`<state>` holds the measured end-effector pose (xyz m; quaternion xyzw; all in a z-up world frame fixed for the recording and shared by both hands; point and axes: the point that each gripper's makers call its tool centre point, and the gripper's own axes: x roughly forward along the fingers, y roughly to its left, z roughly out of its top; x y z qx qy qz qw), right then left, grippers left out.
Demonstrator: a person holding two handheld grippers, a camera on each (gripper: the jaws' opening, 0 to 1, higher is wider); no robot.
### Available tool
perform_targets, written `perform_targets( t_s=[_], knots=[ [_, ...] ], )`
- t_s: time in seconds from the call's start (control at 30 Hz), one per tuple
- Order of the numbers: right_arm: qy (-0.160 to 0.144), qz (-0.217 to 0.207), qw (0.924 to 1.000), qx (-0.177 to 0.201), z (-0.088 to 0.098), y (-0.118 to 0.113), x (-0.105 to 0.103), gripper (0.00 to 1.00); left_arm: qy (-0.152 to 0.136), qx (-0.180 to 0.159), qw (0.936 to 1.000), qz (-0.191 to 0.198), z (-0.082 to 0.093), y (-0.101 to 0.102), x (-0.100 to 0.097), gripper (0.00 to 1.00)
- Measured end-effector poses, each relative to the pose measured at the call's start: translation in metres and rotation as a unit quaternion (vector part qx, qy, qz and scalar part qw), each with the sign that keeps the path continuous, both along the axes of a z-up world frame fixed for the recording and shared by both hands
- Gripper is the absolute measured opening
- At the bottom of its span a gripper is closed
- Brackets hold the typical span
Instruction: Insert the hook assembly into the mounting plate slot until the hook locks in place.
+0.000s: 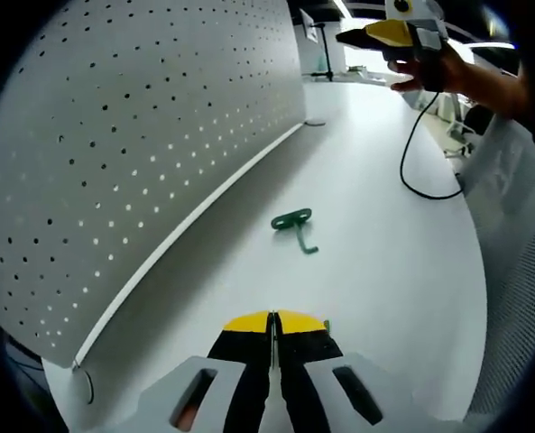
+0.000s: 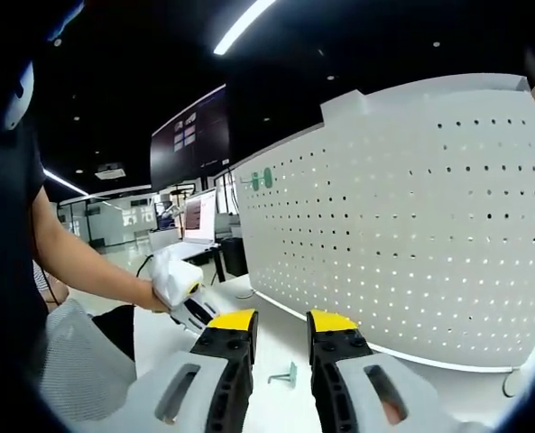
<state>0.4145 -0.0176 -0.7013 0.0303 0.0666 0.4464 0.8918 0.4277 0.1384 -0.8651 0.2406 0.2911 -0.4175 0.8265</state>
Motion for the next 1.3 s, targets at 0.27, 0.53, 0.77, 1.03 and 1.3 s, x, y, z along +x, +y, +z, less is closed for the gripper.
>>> perform_targets(
  t_s=[0.27,0.53,0.77,1.03,1.3],
  knots=[
    [-0.002,0.008,1.0,-0.001,0.001,0.004,-0.002,0.21,-0.004,-0.022,0.9997,0.0,0.012,-0.002,-0.003,0.01],
    [-0.005,0.018,0.9998,-0.002,0.003,0.008,-0.006,0.21,-0.011,-0.045,0.9989,-0.01,0.026,-0.009,-0.008,0.01],
    [-0.006,0.029,0.9995,-0.002,0.005,0.013,-0.01,0.21,-0.017,-0.071,0.9972,-0.018,0.041,-0.015,-0.01,0.01],
    [-0.009,0.05,0.9987,-0.008,0.006,0.021,-0.016,0.2,-0.022,-0.123,0.992,-0.022,0.066,-0.02,-0.015,0.01],
    [-0.012,0.072,0.9972,-0.014,0.009,0.031,-0.023,0.2,-0.031,-0.153,0.9873,-0.031,0.084,-0.025,-0.023,0.01]
  ],
)
